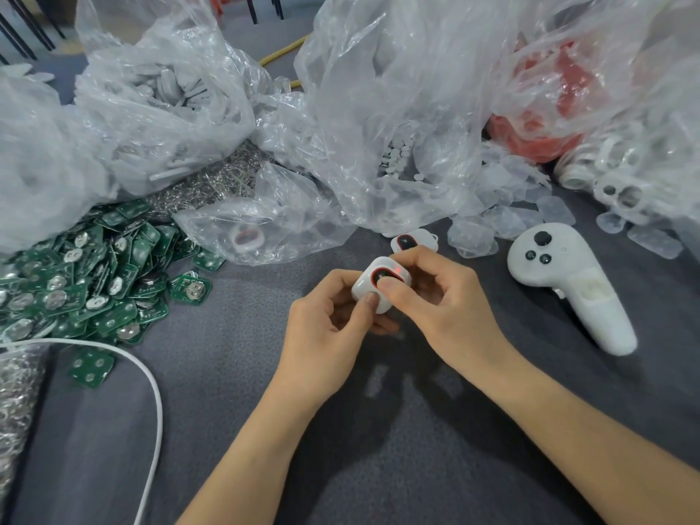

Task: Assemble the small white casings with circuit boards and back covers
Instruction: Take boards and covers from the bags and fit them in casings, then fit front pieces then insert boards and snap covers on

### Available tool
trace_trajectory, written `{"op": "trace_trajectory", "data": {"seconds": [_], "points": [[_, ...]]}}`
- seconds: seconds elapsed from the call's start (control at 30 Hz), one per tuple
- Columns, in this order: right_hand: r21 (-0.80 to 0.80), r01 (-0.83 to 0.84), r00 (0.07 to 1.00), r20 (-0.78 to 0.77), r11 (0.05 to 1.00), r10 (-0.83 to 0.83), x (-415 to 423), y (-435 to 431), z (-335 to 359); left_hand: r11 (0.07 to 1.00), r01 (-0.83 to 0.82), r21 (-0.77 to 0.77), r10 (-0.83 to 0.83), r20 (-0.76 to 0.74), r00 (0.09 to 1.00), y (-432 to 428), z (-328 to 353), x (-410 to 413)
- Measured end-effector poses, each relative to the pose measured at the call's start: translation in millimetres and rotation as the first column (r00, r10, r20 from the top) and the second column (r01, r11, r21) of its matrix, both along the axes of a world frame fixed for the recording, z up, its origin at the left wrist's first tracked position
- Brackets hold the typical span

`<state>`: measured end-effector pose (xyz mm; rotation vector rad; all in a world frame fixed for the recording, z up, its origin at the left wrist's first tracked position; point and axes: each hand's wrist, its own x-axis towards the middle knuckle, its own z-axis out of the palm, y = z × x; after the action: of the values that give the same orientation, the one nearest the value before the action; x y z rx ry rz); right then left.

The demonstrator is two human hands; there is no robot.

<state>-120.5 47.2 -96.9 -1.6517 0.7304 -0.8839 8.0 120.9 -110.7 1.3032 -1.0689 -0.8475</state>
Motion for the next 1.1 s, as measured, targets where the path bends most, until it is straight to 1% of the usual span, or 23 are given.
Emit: {"op": "trace_trajectory", "data": {"seconds": [0.17,0.2,0.27,0.3,0.33,0.37,0.4,0.43,0.47,0.5,0.53,0.57,0.63,0.67,0.73,0.8,0.83,0.9,0.97,1.03,1.1], "points": [[0.015,-0.022,0.999,0.032,1.000,0.022,1.1,1.4,0.3,1.000,0.028,-0.005,-0.028,-0.016,0.999,1.0,2.6,2.3],[0.001,-0.005,1.000,0.025,1.000,0.005,0.1,-0.4,1.2,0.999,0.042,-0.011,-0.043,-0.028,0.999,1.5,3.4,2.6],[-0.066,0.088,0.996,-0.024,0.994,-0.090,-3.3,-8.5,1.9,0.999,0.031,-0.012,-0.032,-0.062,0.998,1.9,3.7,3.3],[-0.130,0.141,0.986,-0.074,0.981,-0.151,-5.7,-14.6,1.1,1.000,0.000,-0.012,-0.001,-0.074,0.997,1.0,2.9,3.7],[-0.226,0.176,0.962,-0.165,0.958,-0.216,-8.6,-20.7,-0.6,0.999,-0.039,-0.016,0.037,-0.072,0.997,0.0,1.7,4.0],[-0.340,0.194,0.913,-0.281,0.920,-0.296,-11.2,-25.3,-3.6,0.997,-0.077,-0.024,0.076,-0.053,0.996,-0.9,0.0,3.7],[-0.445,0.201,0.844,-0.374,0.873,-0.385,-13.0,-28.2,-7.5,0.993,-0.111,-0.034,0.110,-0.024,0.994,-1.2,-1.9,3.6],[-0.533,0.200,0.787,-0.412,0.822,-0.459,-13.6,-29.3,-10.7,0.989,-0.144,-0.042,0.144,0.011,0.989,-1.4,-3.7,3.6],[-0.591,0.187,0.761,-0.418,0.785,-0.496,-13.4,-29.0,-13.1,0.983,-0.177,-0.047,0.180,0.050,0.982,-1.3,-5.1,4.0],[-0.618,0.156,0.754,-0.430,0.771,-0.497,-12.2,-28.0,-15.0,0.976,-0.210,-0.056,0.215,0.091,0.972,-1.4,-6.0,4.5],[-0.613,0.095,0.746,-0.478,0.785,-0.463,-10.5,-27.2,-17.7,0.969,-0.240,-0.063,0.246,0.128,0.961,-1.1,-7.0,5.1],[-0.583,0.007,0.718,-0.562,0.812,-0.410,-8.7,-27.8,-21.3,0.961,-0.267,-0.066,0.274,0.162,0.948,-0.7,-7.6,4.6],[-0.514,-0.140,0.621,-0.711,0.846,-0.329,-5.0,-32.4,-30.0,0.948,-0.310,-0.073,0.318,0.250,0.914,-2.0,-6.6,0.2],[-0.492,-0.174,0.586,-0.748,0.853,-0.311,-2.8,-34.7,-34.9,0.944,-0.318,-0.081,0.328,0.311,0.892,-4.1,-5.9,-2.0],[-0.487,-0.173,0.588,-0.749,0.856,-0.308,-0.3,-38.1,-39.7,0.948,-0.293,-0.125,0.318,0.436,0.842,-13.3,3.1,-10.7],[-0.518,-0.139,0.606,-0.719,0.844,-0.341,3.7,-43.1,-38.7,0.965,-0.216,-0.148,0.262,0.532,0.805,-30.9,16.2,-20.3],[-0.531,-0.132,0.612,-0.708,0.837,-0.353,6.7,-46.2,-36.8,0.972,-0.183,-0.147,0.235,0.569,0.788,-41.7,21.9,-24.5],[-0.540,-0.158,0.588,-0.724,0.826,-0.361,13.9,-52.1,-32.2,0.977,-0.170,-0.129,0.214,0.615,0.759,-62.7,30.9,-31.7],[-0.542,-0.159,0.566,-0.735,0.825,-0.374,20.6,-56.0,-27.3,0.965,-0.240,-0.103,0.250,0.630,0.736,-78.4,34.3,-35.3],[-0.562,-0.134,0.582,-0.711,0.816,-0.395,23.8,-55.9,-25.1,0.933,-0.347,-0.093,0.334,0.578,0.744,-85.0,33.4,-32.9],[-0.589,-0.137,0.600,-0.689,0.797,-0.406,23.1,-54.6,-24.9,0.904,-0.413,-0.114,0.405,0.541,0.737,-85.4,28.8,-30.0]]}}
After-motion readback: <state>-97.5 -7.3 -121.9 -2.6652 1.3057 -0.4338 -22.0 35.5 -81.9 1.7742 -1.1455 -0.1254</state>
